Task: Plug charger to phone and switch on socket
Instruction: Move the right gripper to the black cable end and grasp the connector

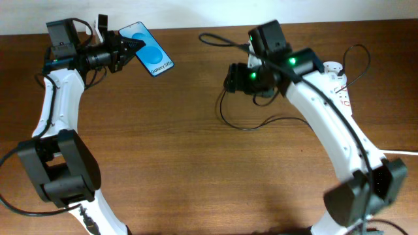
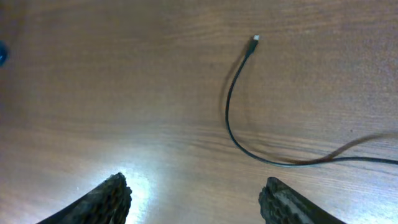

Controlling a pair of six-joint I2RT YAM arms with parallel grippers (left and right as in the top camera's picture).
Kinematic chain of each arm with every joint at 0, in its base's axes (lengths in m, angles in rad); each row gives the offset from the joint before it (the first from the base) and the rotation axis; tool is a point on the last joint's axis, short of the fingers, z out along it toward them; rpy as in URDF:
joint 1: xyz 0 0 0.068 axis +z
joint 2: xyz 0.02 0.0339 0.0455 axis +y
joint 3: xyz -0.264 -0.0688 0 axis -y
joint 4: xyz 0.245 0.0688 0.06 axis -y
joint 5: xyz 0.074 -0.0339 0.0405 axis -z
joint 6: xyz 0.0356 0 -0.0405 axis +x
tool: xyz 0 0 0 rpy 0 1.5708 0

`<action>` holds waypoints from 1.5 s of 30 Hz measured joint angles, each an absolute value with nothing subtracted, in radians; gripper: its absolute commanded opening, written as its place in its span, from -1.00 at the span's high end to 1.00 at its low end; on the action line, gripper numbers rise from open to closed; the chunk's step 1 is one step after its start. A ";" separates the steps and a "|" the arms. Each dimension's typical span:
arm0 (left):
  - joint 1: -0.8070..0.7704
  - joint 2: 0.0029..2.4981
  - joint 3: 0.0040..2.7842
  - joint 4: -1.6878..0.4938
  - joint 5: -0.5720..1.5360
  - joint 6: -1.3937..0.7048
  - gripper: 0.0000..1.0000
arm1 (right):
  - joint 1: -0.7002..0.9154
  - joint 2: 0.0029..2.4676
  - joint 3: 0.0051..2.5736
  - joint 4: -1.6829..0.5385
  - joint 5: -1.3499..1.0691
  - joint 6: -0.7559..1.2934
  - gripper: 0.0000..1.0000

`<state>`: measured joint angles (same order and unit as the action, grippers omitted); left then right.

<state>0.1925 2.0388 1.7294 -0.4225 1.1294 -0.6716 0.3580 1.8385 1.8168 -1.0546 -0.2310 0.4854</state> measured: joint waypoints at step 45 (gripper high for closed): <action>0.154 2.040 1.729 -0.520 1.091 -0.669 1.00 | 0.345 2.365 1.877 -0.746 -0.200 0.757 0.74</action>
<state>0.1543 2.0403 1.7294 -0.5198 1.0912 -0.6689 0.3454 2.3653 1.8767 -0.7460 -0.2005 0.7570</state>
